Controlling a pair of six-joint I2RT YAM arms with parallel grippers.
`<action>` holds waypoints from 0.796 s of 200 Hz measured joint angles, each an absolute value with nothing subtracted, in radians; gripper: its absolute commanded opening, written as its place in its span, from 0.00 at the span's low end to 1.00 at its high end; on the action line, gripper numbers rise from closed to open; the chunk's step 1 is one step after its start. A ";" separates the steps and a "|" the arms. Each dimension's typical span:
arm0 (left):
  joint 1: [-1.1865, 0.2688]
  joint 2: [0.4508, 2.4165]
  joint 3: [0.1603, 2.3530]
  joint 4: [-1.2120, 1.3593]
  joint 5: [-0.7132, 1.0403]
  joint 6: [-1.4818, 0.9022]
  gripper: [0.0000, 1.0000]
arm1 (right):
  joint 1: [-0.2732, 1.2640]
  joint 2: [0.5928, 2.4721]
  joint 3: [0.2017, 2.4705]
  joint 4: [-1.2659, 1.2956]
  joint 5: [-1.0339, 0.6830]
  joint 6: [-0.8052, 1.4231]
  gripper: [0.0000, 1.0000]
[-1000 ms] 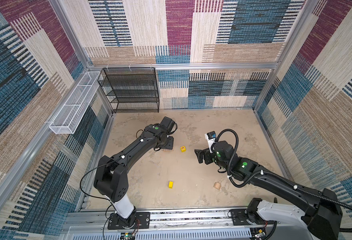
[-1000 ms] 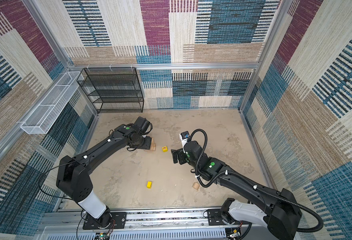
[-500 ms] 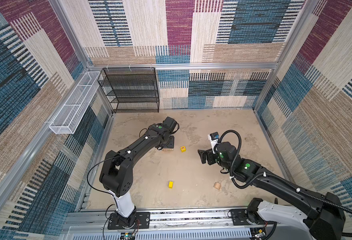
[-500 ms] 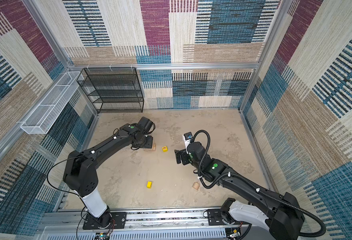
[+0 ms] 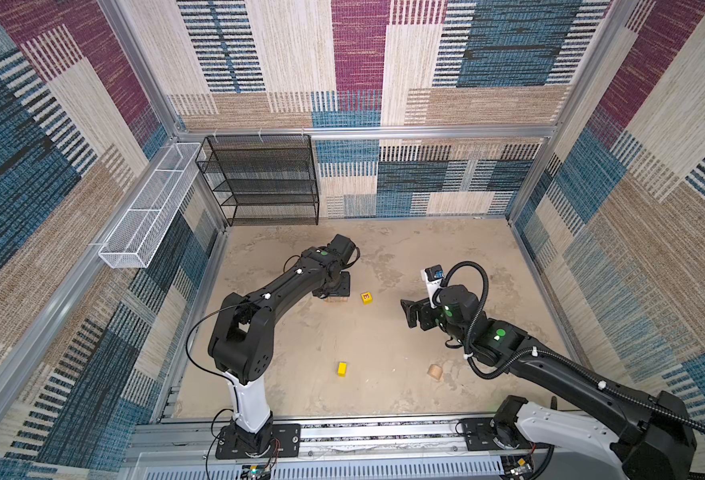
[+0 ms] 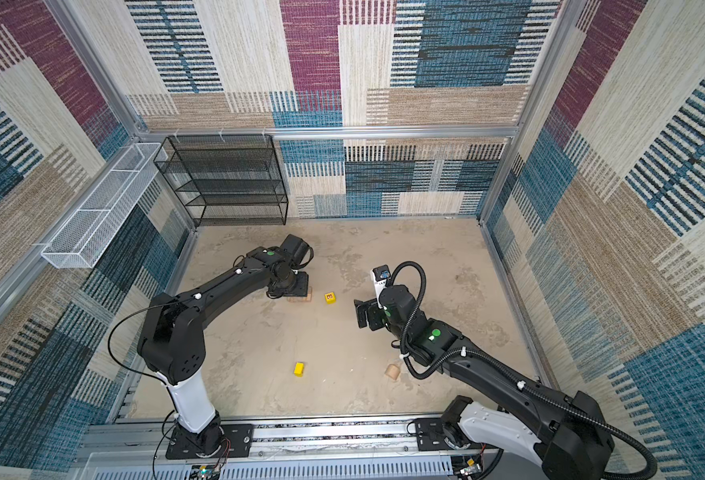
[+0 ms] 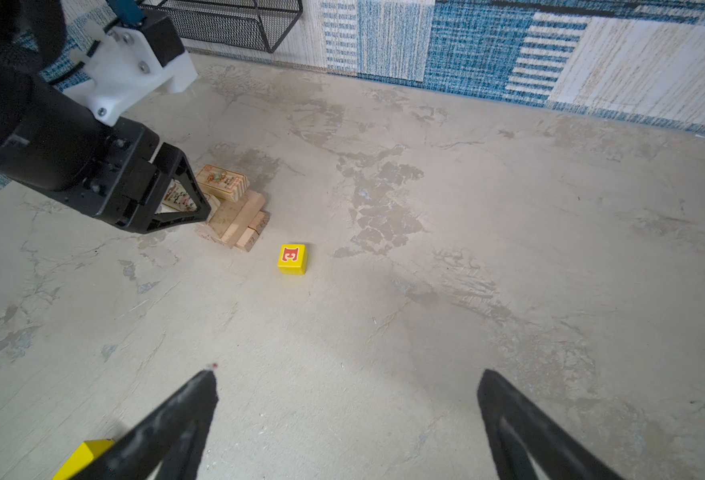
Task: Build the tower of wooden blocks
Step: 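Lower the ox block onto the stack top next to the dragon block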
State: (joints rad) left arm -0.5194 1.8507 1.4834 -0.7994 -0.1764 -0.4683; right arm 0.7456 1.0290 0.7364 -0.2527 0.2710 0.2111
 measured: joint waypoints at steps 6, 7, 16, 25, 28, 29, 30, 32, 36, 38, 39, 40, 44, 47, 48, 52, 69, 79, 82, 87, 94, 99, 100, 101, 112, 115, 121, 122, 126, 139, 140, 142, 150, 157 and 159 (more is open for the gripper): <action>-0.519 1.853 1.485 -0.799 -0.176 -0.468 0.00 | 0.744 1.029 0.736 -0.253 0.271 0.209 1.00; -0.519 1.853 1.485 -0.799 -0.176 -0.469 0.00 | 0.744 1.028 0.736 -0.253 0.271 0.209 1.00; -0.519 1.857 1.487 -0.799 -0.176 -0.469 0.00 | 0.743 1.028 0.734 -0.253 0.271 0.208 1.00; -0.517 1.859 1.488 -0.798 -0.172 -0.471 0.00 | 0.741 1.028 0.733 -0.253 0.270 0.208 1.00; -0.517 1.860 1.489 -0.798 -0.169 -0.471 0.00 | 0.740 1.028 0.733 -0.253 0.270 0.208 1.00; -0.517 1.861 1.489 -0.798 -0.168 -0.471 0.00 | 0.740 1.028 0.733 -0.253 0.270 0.208 1.00; -0.517 1.861 1.489 -0.798 -0.168 -0.471 0.00 | 0.739 1.028 0.733 -0.253 0.270 0.208 1.00; -0.517 1.861 1.489 -0.798 -0.167 -0.471 0.00 | 0.739 1.028 0.733 -0.253 0.270 0.208 1.00; -0.516 1.862 1.489 -0.798 -0.164 -0.471 0.00 | 0.739 1.028 0.733 -0.253 0.270 0.207 1.00; -0.515 1.863 1.489 -0.798 -0.163 -0.471 0.00 | 0.739 1.028 0.733 -0.253 0.270 0.207 1.00; -0.515 1.863 1.489 -0.798 -0.162 -0.471 0.00 | 0.739 1.028 0.733 -0.253 0.270 0.206 1.00; -0.515 1.863 1.489 -0.798 -0.160 -0.471 0.00 | 0.739 1.028 0.733 -0.253 0.270 0.205 1.00; -0.514 1.865 1.491 -0.798 -0.157 -0.471 0.00 | 0.739 1.028 0.732 -0.253 0.270 0.205 1.00; -0.514 1.866 1.491 -0.797 -0.156 -0.471 0.00 | 0.739 1.028 0.732 -0.253 0.270 0.205 1.00; -0.514 1.866 1.491 -0.797 -0.156 -0.471 0.00 | 0.739 1.028 0.732 -0.253 0.270 0.205 1.00; -0.514 1.868 1.491 -0.797 -0.155 -0.471 0.00 | 0.738 1.028 0.732 -0.253 0.270 0.204 1.00; -0.509 1.874 1.493 -0.797 -0.150 -0.471 0.00 | 0.737 1.027 0.731 -0.253 0.270 0.200 1.00; -0.508 1.877 1.494 -0.797 -0.150 -0.471 0.00 | 0.736 1.026 0.730 -0.253 0.270 0.200 1.00; -0.508 1.878 1.494 -0.796 -0.150 -0.471 0.00 | 0.736 1.026 0.729 -0.253 0.269 0.200 1.00; -0.506 1.879 1.494 -0.796 -0.150 -0.471 0.00 | 0.735 1.026 0.728 -0.253 0.269 0.197 1.00; -0.506 1.881 1.494 -0.797 -0.150 -0.471 0.00 | 0.733 1.026 0.727 -0.253 0.268 0.197 1.00; -0.506 1.882 1.494 -0.797 -0.150 -0.471 0.00 | 0.733 1.025 0.726 -0.253 0.269 0.197 1.00; -0.506 1.883 1.494 -0.797 -0.150 -0.471 0.00 | 0.733 1.025 0.726 -0.253 0.269 0.196 1.00; -0.505 1.883 1.494 -0.797 -0.150 -0.471 0.00 | 0.733 1.025 0.726 -0.253 0.269 0.196 1.00; -0.504 1.885 1.494 -0.797 -0.150 -0.471 0.00 | 0.731 1.022 0.726 -0.255 0.268 0.196 1.00; -0.504 1.885 1.494 -0.797 -0.149 -0.471 0.00 | 0.731 1.022 0.726 -0.255 0.268 0.196 1.00; -0.504 1.885 1.494 -0.797 -0.149 -0.471 0.00 | 0.731 1.019 0.726 -0.255 0.268 0.196 1.00; -0.504 1.886 1.494 -0.797 -0.148 -0.471 0.00 | 0.731 1.019 0.726 -0.255 0.268 0.196 1.00; -0.504 1.886 1.494 -0.797 -0.146 -0.471 0.00 | 0.731 1.018 0.725 -0.255 0.268 0.196 1.00; -0.501 1.887 1.494 -0.797 -0.144 -0.471 0.00 | 0.731 1.013 0.724 -0.256 0.262 0.196 1.00; -0.501 1.887 1.494 -0.797 -0.144 -0.471 0.00 | 0.731 1.013 0.724 -0.256 0.262 0.194 1.00; -0.501 1.887 1.494 -0.797 -0.144 -0.471 0.01 | 0.731 1.012 0.724 -0.256 0.262 0.193 1.00; -0.501 1.887 1.495 -0.796 -0.142 -0.471 0.02 | 0.730 1.010 0.724 -0.256 0.262 0.193 1.00; -0.500 1.888 1.496 -0.797 -0.141 -0.471 0.04 | 0.729 1.009 0.724 -0.256 0.262 0.193 1.00; -0.500 1.888 1.496 -0.797 -0.141 -0.471 0.05 | 0.729 1.008 0.724 -0.256 0.262 0.193 1.00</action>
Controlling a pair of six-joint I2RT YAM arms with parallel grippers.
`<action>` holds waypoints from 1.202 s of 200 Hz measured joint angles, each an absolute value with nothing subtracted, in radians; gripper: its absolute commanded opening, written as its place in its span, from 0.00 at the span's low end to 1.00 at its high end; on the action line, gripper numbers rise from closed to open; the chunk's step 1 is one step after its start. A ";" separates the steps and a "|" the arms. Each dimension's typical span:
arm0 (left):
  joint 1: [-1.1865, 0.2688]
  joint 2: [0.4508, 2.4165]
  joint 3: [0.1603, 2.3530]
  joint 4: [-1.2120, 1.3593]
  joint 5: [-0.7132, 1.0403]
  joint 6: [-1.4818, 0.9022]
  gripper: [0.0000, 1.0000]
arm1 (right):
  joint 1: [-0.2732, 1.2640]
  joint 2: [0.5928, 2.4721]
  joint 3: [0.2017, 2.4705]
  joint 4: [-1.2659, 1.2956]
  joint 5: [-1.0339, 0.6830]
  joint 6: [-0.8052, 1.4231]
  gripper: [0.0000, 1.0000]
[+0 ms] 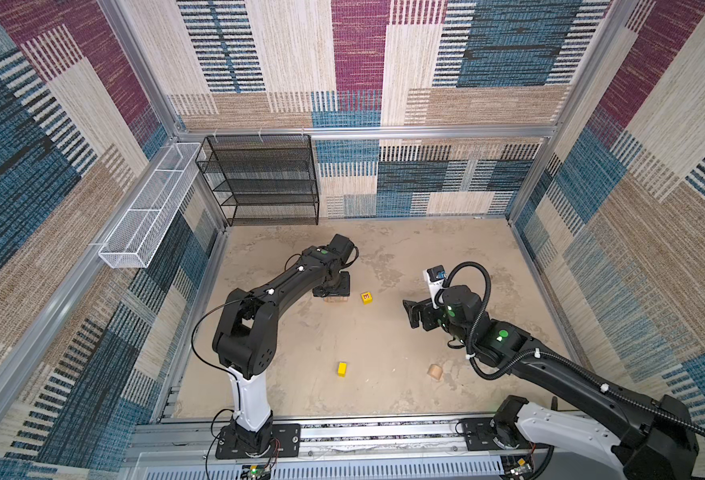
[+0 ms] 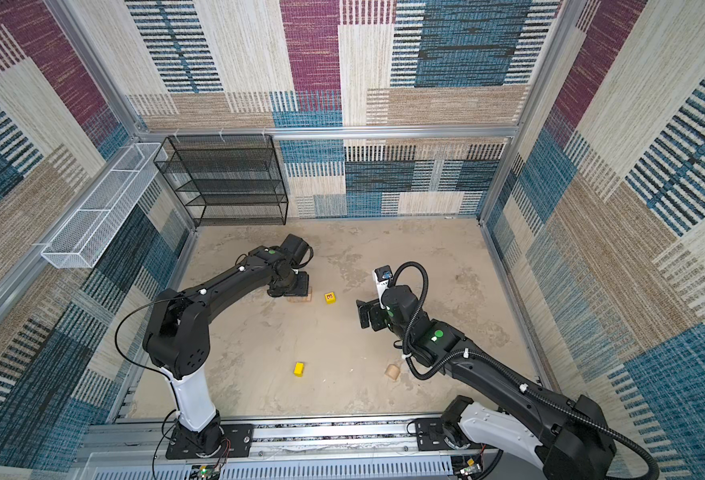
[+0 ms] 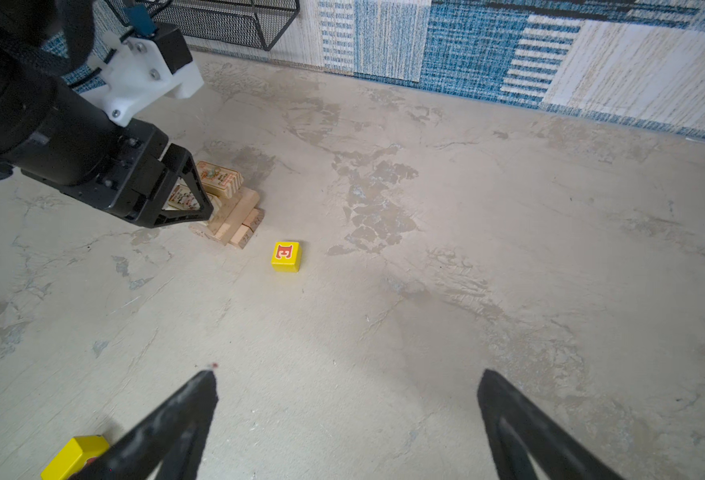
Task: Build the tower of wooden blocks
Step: 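Lower the ox block onto the stack top next to the dragon block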
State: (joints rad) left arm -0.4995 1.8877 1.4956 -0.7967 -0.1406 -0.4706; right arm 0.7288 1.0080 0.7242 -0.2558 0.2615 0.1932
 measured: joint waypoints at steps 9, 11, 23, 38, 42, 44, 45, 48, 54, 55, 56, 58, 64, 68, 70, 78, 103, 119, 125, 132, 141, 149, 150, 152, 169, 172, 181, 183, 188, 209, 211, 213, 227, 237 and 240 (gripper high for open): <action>-0.500 1.888 1.496 -0.796 -0.131 -0.471 0.08 | 0.729 1.007 0.724 -0.256 0.262 0.193 1.00; -0.500 1.889 1.497 -0.796 -0.131 -0.471 0.09 | 0.729 1.007 0.724 -0.256 0.262 0.193 1.00; -0.500 1.889 1.498 -0.796 -0.128 -0.471 0.11 | 0.727 1.007 0.724 -0.257 0.262 0.193 1.00; -0.500 1.890 1.501 -0.797 -0.128 -0.471 0.12 | 0.727 1.006 0.724 -0.257 0.262 0.193 1.00; -0.499 1.890 1.502 -0.797 -0.128 -0.471 0.12 | 0.727 1.005 0.724 -0.258 0.262 0.193 1.00; -0.499 1.890 1.502 -0.797 -0.128 -0.471 0.12 | 0.727 1.005 0.724 -0.258 0.262 0.193 1.00; -0.498 1.890 1.502 -0.797 -0.128 -0.471 0.12 | 0.727 1.005 0.724 -0.258 0.262 0.193 1.00; -0.498 1.890 1.503 -0.797 -0.128 -0.471 0.12 | 0.727 1.005 0.724 -0.258 0.262 0.193 1.00; -0.498 1.890 1.504 -0.797 -0.128 -0.471 0.12 | 0.727 1.004 0.723 -0.258 0.261 0.193 1.00; -0.498 1.890 1.504 -0.797 -0.128 -0.471 0.12 | 0.727 1.003 0.723 -0.258 0.261 0.193 1.00; -0.498 1.890 1.504 -0.797 -0.128 -0.471 0.12 | 0.727 1.003 0.723 -0.258 0.261 0.193 1.00; -0.498 1.890 1.504 -0.797 -0.128 -0.471 0.13 | 0.727 1.003 0.723 -0.258 0.261 0.193 1.00; -0.498 1.890 1.506 -0.797 -0.128 -0.471 0.13 | 0.727 1.003 0.723 -0.258 0.261 0.193 1.00; -0.498 1.891 1.507 -0.797 -0.128 -0.471 0.13 | 0.727 1.003 0.723 -0.258 0.261 0.193 1.00; -0.498 1.891 1.508 -0.797 -0.128 -0.471 0.14 | 0.727 1.003 0.723 -0.258 0.261 0.193 1.00; -0.498 1.891 1.510 -0.797 -0.128 -0.471 0.14 | 0.727 1.003 0.723 -0.259 0.261 0.193 1.00; -0.498 1.894 1.520 -0.799 -0.128 -0.470 0.15 | 0.726 1.001 0.720 -0.259 0.261 0.193 1.00; -0.498 1.898 1.524 -0.801 -0.129 -0.469 0.17 | 0.726 1.001 0.720 -0.260 0.257 0.193 1.00; -0.498 1.900 1.524 -0.801 -0.129 -0.467 0.18 | 0.726 1.000 0.719 -0.260 0.252 0.192 1.00; -0.498 1.902 1.525 -0.802 -0.129 -0.467 0.21 | 0.726 1.000 0.719 -0.260 0.252 0.190 1.00; -0.498 1.903 1.526 -0.805 -0.129 -0.467 0.25 | 0.726 1.000 0.719 -0.260 0.252 0.190 1.00; -0.498 1.903 1.527 -0.806 -0.129 -0.467 0.29 | 0.726 0.999 0.719 -0.260 0.252 0.190 1.00; -0.498 1.903 1.528 -0.807 -0.129 -0.467 0.29 | 0.726 0.999 0.719 -0.260 0.252 0.190 1.00; -0.498 1.903 1.528 -0.807 -0.130 -0.467 0.30 | 0.726 0.998 0.719 -0.260 0.252 0.190 1.00; -0.498 1.903 1.528 -0.809 -0.132 -0.467 0.39 | 0.725 0.997 0.718 -0.260 0.250 0.190 1.00; -0.498 1.903 1.528 -0.809 -0.133 -0.467 0.40 | 0.725 0.997 0.718 -0.260 0.250 0.190 1.00; -0.498 1.902 1.528 -0.809 -0.133 -0.468 0.42 | 0.725 0.997 0.717 -0.260 0.246 0.189 1.00; -0.498 1.902 1.528 -0.809 -0.134 -0.468 0.43 | 0.725 0.997 0.717 -0.260 0.245 0.189 1.00; -0.498 1.901 1.528 -0.809 -0.135 -0.468 0.43 | 0.724 0.997 0.716 -0.260 0.245 0.189 1.00; -0.498 1.901 1.528 -0.809 -0.141 -0.468 0.44 | 0.724 0.997 0.714 -0.260 0.245 0.189 1.00; -0.498 1.901 1.528 -0.809 -0.142 -0.468 0.44 | 0.724 0.997 0.714 -0.260 0.245 0.189 1.00; -0.498 1.901 1.528 -0.809 -0.142 -0.468 0.44 | 0.724 0.996 0.714 -0.260 0.245 0.189 1.00; -0.498 1.901 1.528 -0.809 -0.146 -0.468 0.45 | 0.724 0.996 0.714 -0.260 0.243 0.189 1.00; -0.498 1.901 1.528 -0.809 -0.148 -0.468 0.46 | 0.724 0.994 0.713 -0.260 0.243 0.189 1.00; -0.498 1.901 1.528 -0.809 -0.148 -0.468 0.46 | 0.724 0.994 0.713 -0.260 0.243 0.189 1.00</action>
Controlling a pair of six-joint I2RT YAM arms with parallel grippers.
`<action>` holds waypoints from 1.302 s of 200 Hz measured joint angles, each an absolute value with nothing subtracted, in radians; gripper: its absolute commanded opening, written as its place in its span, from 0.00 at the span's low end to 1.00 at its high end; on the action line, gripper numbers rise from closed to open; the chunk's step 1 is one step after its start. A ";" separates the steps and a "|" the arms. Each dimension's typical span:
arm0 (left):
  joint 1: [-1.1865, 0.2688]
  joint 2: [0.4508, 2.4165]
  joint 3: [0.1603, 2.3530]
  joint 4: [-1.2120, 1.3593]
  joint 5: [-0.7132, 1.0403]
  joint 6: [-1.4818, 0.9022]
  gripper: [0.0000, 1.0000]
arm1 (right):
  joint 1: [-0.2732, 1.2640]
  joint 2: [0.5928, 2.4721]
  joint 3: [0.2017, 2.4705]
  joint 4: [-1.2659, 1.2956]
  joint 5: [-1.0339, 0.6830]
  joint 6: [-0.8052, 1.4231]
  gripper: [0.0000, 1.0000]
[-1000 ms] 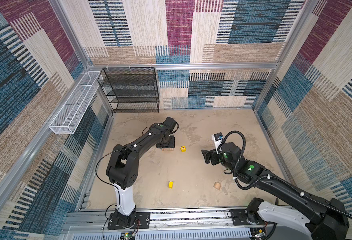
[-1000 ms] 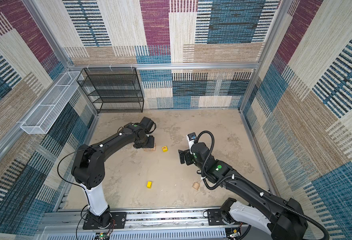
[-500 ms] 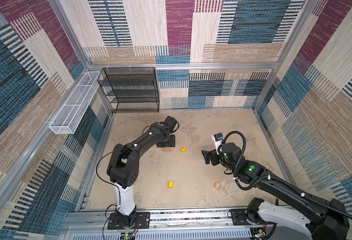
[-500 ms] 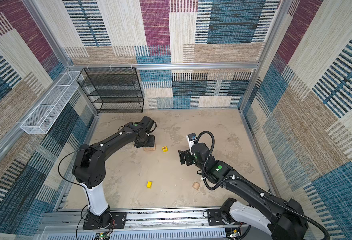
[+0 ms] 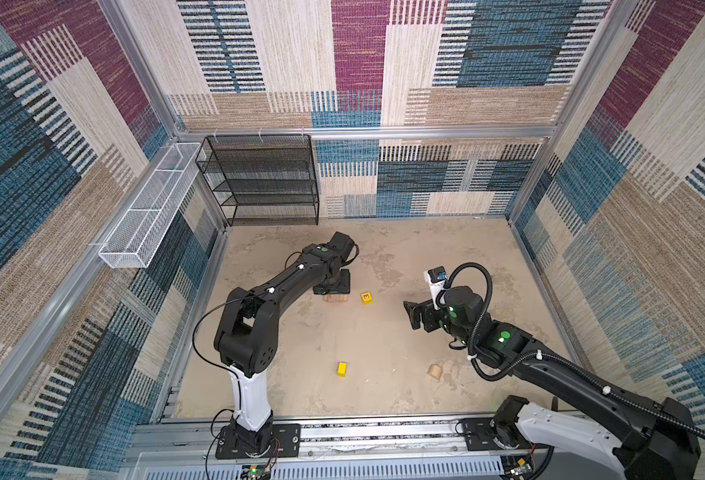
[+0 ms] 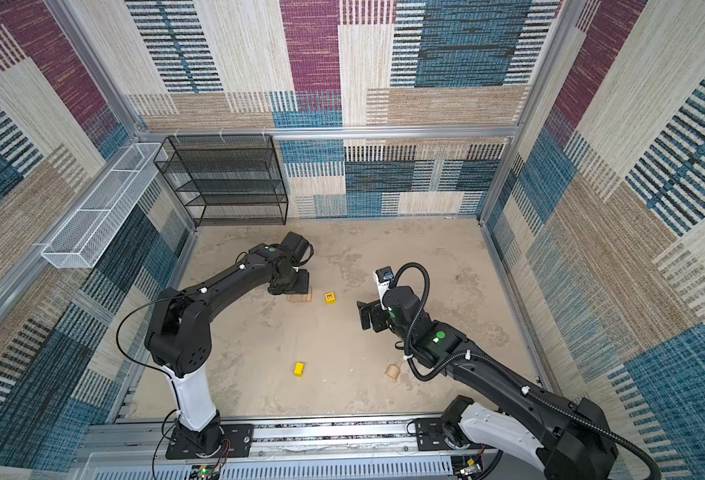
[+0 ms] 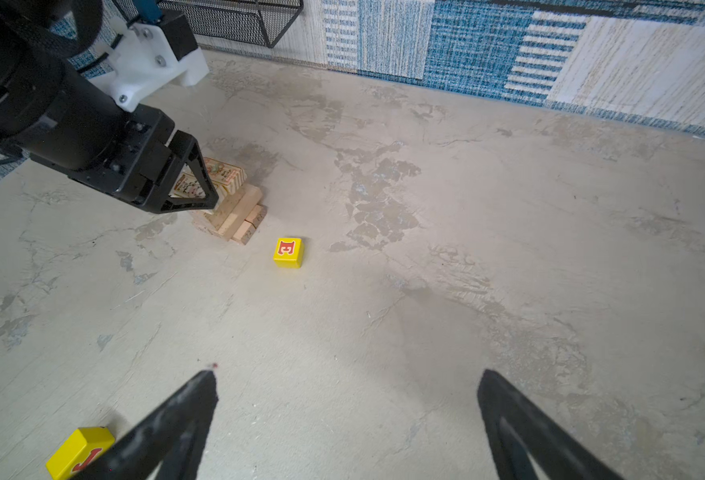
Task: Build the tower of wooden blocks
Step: 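Lower the ox block onto the stack top next to the dragon block, then open the left gripper to release the ox block on the stack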
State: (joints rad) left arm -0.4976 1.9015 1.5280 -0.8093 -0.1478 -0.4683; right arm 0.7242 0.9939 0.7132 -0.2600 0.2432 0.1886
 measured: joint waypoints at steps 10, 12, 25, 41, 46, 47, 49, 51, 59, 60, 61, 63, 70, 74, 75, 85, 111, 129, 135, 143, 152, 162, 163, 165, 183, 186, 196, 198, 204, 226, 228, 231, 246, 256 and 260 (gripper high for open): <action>-0.498 1.901 1.528 -0.809 -0.150 -0.468 0.46 | 0.724 0.993 0.713 -0.260 0.243 0.185 1.00; -0.498 1.901 1.528 -0.809 -0.150 -0.468 0.46 | 0.724 0.992 0.713 -0.260 0.243 0.185 1.00; -0.498 1.901 1.528 -0.809 -0.150 -0.468 0.46 | 0.724 0.990 0.713 -0.260 0.243 0.185 1.00; -0.498 1.902 1.531 -0.810 -0.150 -0.468 0.46 | 0.724 0.988 0.713 -0.260 0.243 0.185 1.00; -0.498 1.902 1.531 -0.811 -0.150 -0.468 0.46 | 0.724 0.987 0.712 -0.260 0.243 0.185 1.00; -0.498 1.902 1.532 -0.811 -0.150 -0.468 0.46 | 0.724 0.987 0.712 -0.260 0.243 0.185 1.00; -0.498 1.902 1.532 -0.811 -0.150 -0.469 0.46 | 0.724 0.987 0.712 -0.260 0.243 0.185 1.00; -0.498 1.902 1.532 -0.810 -0.150 -0.469 0.46 | 0.724 0.987 0.712 -0.260 0.243 0.185 1.00; -0.498 1.903 1.533 -0.811 -0.150 -0.470 0.46 | 0.724 0.987 0.710 -0.260 0.243 0.185 1.00; -0.498 1.903 1.533 -0.811 -0.150 -0.470 0.46 | 0.724 0.986 0.710 -0.260 0.243 0.185 1.00; -0.498 1.903 1.534 -0.811 -0.150 -0.470 0.46 | 0.724 0.986 0.710 -0.260 0.243 0.185 1.00; -0.498 1.904 1.534 -0.811 -0.150 -0.470 0.46 | 0.724 0.986 0.710 -0.260 0.243 0.185 1.00; -0.498 1.905 1.535 -0.811 -0.150 -0.470 0.46 | 0.724 0.986 0.709 -0.260 0.243 0.185 1.00; -0.498 1.905 1.535 -0.811 -0.150 -0.470 0.47 | 0.724 0.985 0.708 -0.260 0.242 0.185 1.00; -0.498 1.905 1.535 -0.811 -0.150 -0.470 0.46 | 0.724 0.984 0.707 -0.260 0.242 0.185 1.00; -0.498 1.905 1.536 -0.811 -0.148 -0.471 0.47 | 0.722 0.983 0.706 -0.261 0.242 0.185 1.00; -0.498 1.909 1.541 -0.811 -0.142 -0.471 0.47 | 0.722 0.982 0.705 -0.260 0.242 0.185 1.00; -0.498 1.911 1.541 -0.812 -0.128 -0.471 0.48 | 0.722 0.981 0.702 -0.262 0.242 0.185 1.00; -0.498 1.912 1.542 -0.812 -0.128 -0.471 0.49 | 0.722 0.980 0.702 -0.262 0.242 0.185 1.00; -0.498 1.913 1.543 -0.811 -0.128 -0.471 0.49 | 0.722 0.978 0.700 -0.263 0.242 0.185 1.00; -0.498 1.913 1.543 -0.812 -0.127 -0.471 0.49 | 0.722 0.974 0.699 -0.265 0.242 0.185 1.00; -0.498 1.915 1.543 -0.811 -0.126 -0.471 0.49 | 0.722 0.973 0.698 -0.266 0.242 0.185 1.00; -0.498 1.915 1.543 -0.811 -0.126 -0.471 0.49 | 0.722 0.972 0.698 -0.266 0.242 0.185 1.00; -0.498 1.916 1.543 -0.811 -0.126 -0.471 0.49 | 0.722 0.972 0.698 -0.267 0.242 0.185 1.00; -0.498 1.917 1.543 -0.812 -0.126 -0.471 0.54 | 0.720 0.965 0.697 -0.268 0.242 0.185 1.00; -0.498 1.917 1.543 -0.812 -0.126 -0.471 0.57 | 0.720 0.964 0.696 -0.268 0.242 0.185 1.00; -0.498 1.917 1.543 -0.811 -0.126 -0.471 0.64 | 0.720 0.961 0.694 -0.268 0.242 0.185 1.00; -0.498 1.917 1.543 -0.812 -0.126 -0.471 0.64 | 0.720 0.961 0.694 -0.268 0.242 0.185 1.00; -0.498 1.917 1.543 -0.812 -0.126 -0.471 0.64 | 0.720 0.960 0.693 -0.268 0.242 0.185 1.00; -0.498 1.917 1.543 -0.812 -0.126 -0.471 0.65 | 0.720 0.957 0.693 -0.269 0.239 0.185 1.00; -0.498 1.917 1.543 -0.812 -0.126 -0.471 0.65 | 0.720 0.956 0.693 -0.269 0.237 0.185 1.00; -0.498 1.917 1.543 -0.812 -0.126 -0.471 0.65 | 0.720 0.956 0.693 -0.269 0.234 0.184 1.00; -0.498 1.917 1.543 -0.811 -0.127 -0.471 0.65 | 0.720 0.955 0.693 -0.269 0.234 0.183 1.00; -0.498 1.917 1.542 -0.812 -0.127 -0.472 0.65 | 0.720 0.955 0.693 -0.270 0.234 0.183 1.00; -0.498 1.917 1.542 -0.812 -0.127 -0.472 0.65 | 0.720 0.955 0.693 -0.270 0.234 0.183 1.00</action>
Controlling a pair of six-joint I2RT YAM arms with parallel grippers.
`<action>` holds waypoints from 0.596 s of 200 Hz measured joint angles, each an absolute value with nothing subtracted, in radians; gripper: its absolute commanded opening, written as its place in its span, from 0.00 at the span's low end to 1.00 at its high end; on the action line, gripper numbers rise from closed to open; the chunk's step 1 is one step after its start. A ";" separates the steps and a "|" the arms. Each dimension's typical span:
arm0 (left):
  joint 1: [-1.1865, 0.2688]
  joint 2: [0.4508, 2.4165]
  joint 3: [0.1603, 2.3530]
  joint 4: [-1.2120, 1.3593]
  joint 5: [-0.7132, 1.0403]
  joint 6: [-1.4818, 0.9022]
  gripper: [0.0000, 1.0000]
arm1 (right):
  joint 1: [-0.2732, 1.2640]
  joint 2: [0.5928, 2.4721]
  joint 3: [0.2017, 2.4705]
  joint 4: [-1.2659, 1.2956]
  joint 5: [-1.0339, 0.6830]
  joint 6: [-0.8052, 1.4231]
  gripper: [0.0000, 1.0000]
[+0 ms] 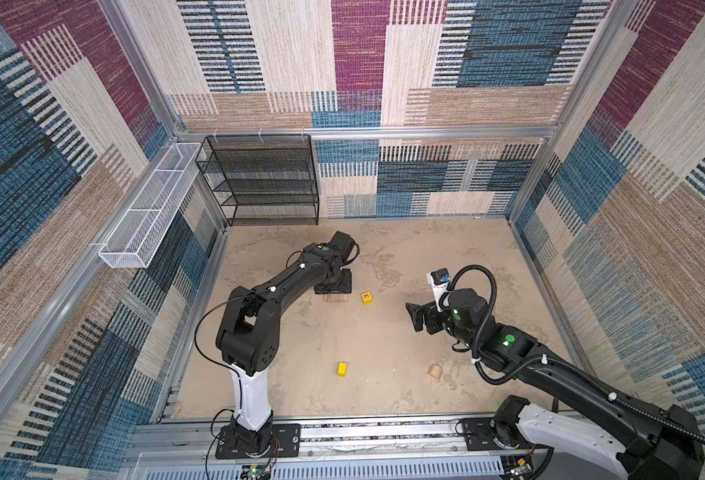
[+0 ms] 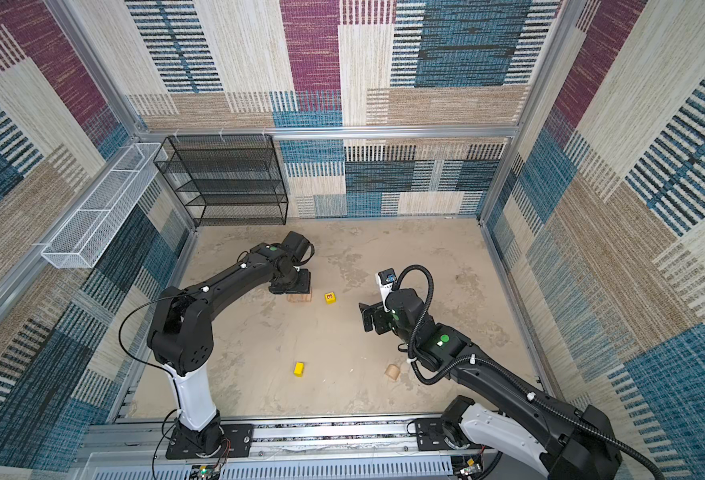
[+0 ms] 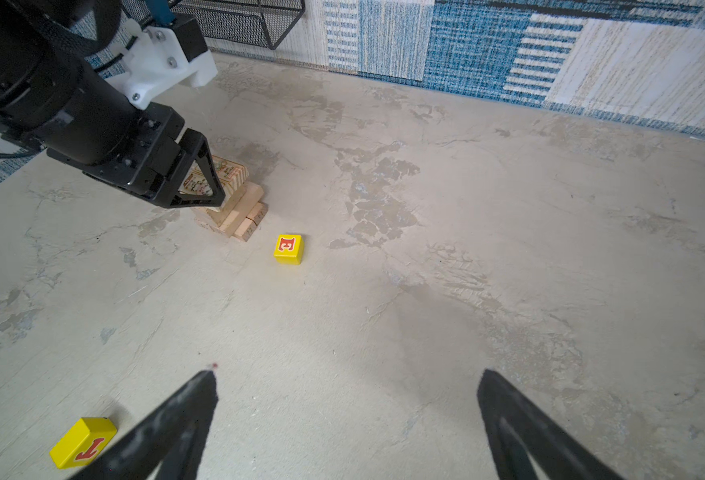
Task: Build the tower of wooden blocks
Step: 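Open the left gripper to release the ox block on the stack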
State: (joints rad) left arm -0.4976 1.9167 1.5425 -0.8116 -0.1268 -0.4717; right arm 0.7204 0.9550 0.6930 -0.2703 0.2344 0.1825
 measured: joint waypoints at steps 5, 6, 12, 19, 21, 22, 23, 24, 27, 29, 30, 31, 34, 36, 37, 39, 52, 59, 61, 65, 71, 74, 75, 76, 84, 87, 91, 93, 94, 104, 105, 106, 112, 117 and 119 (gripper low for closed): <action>-0.498 1.917 1.542 -0.812 -0.127 -0.472 0.65 | 0.720 0.955 0.693 -0.271 0.234 0.183 1.00; -0.498 1.917 1.542 -0.812 -0.127 -0.472 0.65 | 0.720 0.955 0.693 -0.271 0.234 0.183 1.00; -0.498 1.917 1.542 -0.812 -0.127 -0.472 0.70 | 0.720 0.954 0.693 -0.271 0.234 0.182 1.00; -0.498 1.917 1.542 -0.812 -0.127 -0.472 0.85 | 0.720 0.953 0.693 -0.271 0.234 0.182 1.00; -0.498 1.917 1.542 -0.812 -0.127 -0.472 0.85 | 0.720 0.953 0.693 -0.271 0.233 0.182 1.00; -0.498 1.917 1.542 -0.812 -0.127 -0.472 0.85 | 0.720 0.953 0.693 -0.271 0.233 0.182 1.00; -0.498 1.917 1.542 -0.812 -0.127 -0.472 0.85 | 0.720 0.953 0.693 -0.271 0.233 0.182 1.00; -0.498 1.917 1.542 -0.812 -0.127 -0.472 0.85 | 0.720 0.953 0.693 -0.271 0.233 0.182 1.00; -0.498 1.917 1.542 -0.812 -0.127 -0.472 0.86 | 0.720 0.953 0.693 -0.271 0.230 0.182 1.00; -0.498 1.917 1.542 -0.812 -0.127 -0.472 0.86 | 0.720 0.953 0.693 -0.271 0.228 0.182 1.00; -0.498 1.917 1.542 -0.812 -0.128 -0.472 0.86 | 0.720 0.953 0.693 -0.271 0.227 0.182 1.00; -0.498 1.917 1.542 -0.812 -0.128 -0.472 0.86 | 0.720 0.953 0.693 -0.271 0.226 0.182 1.00; -0.498 1.917 1.542 -0.812 -0.128 -0.472 0.86 | 0.720 0.953 0.693 -0.272 0.227 0.182 1.00; -0.498 1.917 1.542 -0.811 -0.128 -0.472 0.86 | 0.720 0.952 0.693 -0.272 0.228 0.182 1.00; -0.498 1.917 1.542 -0.811 -0.128 -0.473 0.86 | 0.720 0.952 0.693 -0.273 0.228 0.182 1.00; -0.498 1.917 1.542 -0.811 -0.128 -0.473 0.86 | 0.720 0.952 0.693 -0.274 0.227 0.182 1.00; -0.498 1.917 1.542 -0.811 -0.128 -0.472 0.86 | 0.720 0.949 0.693 -0.276 0.227 0.182 1.00; -0.498 1.917 1.542 -0.812 -0.129 -0.472 0.86 | 0.720 0.948 0.692 -0.276 0.227 0.182 1.00; -0.498 1.917 1.542 -0.812 -0.129 -0.472 0.86 | 0.720 0.948 0.692 -0.276 0.227 0.182 1.00; -0.498 1.917 1.542 -0.811 -0.129 -0.472 0.86 | 0.720 0.947 0.691 -0.276 0.227 0.182 1.00; -0.498 1.917 1.541 -0.811 -0.129 -0.472 0.86 | 0.719 0.947 0.691 -0.276 0.227 0.182 1.00; -0.498 1.916 1.541 -0.811 -0.129 -0.472 0.86 | 0.719 0.947 0.691 -0.277 0.227 0.182 1.00; -0.498 1.916 1.541 -0.811 -0.129 -0.472 0.86 | 0.719 0.947 0.691 -0.278 0.227 0.182 1.00; -0.498 1.916 1.541 -0.811 -0.129 -0.472 0.86 | 0.719 0.947 0.691 -0.278 0.227 0.182 1.00; -0.498 1.916 1.541 -0.812 -0.129 -0.472 0.86 | 0.719 0.945 0.691 -0.279 0.227 0.182 1.00; -0.498 1.916 1.541 -0.812 -0.129 -0.472 0.86 | 0.719 0.945 0.691 -0.279 0.227 0.182 1.00; -0.498 1.915 1.540 -0.812 -0.129 -0.473 0.86 | 0.719 0.945 0.691 -0.279 0.227 0.182 1.00; -0.498 1.914 1.540 -0.812 -0.129 -0.473 0.86 | 0.719 0.945 0.691 -0.279 0.227 0.182 1.00; -0.498 1.914 1.540 -0.812 -0.129 -0.473 0.86 | 0.719 0.945 0.691 -0.279 0.227 0.182 1.00; -0.498 1.908 1.538 -0.812 -0.129 -0.475 0.85 | 0.719 0.944 0.691 -0.279 0.226 0.182 1.00; -0.498 1.908 1.538 -0.812 -0.129 -0.475 0.85 | 0.719 0.944 0.691 -0.279 0.226 0.182 1.00; -0.498 1.907 1.538 -0.812 -0.129 -0.475 0.85 | 0.719 0.944 0.691 -0.279 0.226 0.182 1.00; -0.498 1.901 1.536 -0.811 -0.129 -0.475 0.85 | 0.719 0.944 0.691 -0.280 0.226 0.182 1.00; -0.498 1.896 1.535 -0.812 -0.129 -0.476 0.85 | 0.719 0.944 0.692 -0.281 0.226 0.182 1.00; -0.498 1.894 1.534 -0.812 -0.129 -0.476 0.85 | 0.719 0.944 0.692 -0.281 0.225 0.182 1.00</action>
State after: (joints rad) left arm -0.4976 1.8938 1.5345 -0.8124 -0.1287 -0.4755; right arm 0.7193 0.9443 0.6918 -0.2813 0.2253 0.1822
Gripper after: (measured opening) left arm 0.851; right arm 0.998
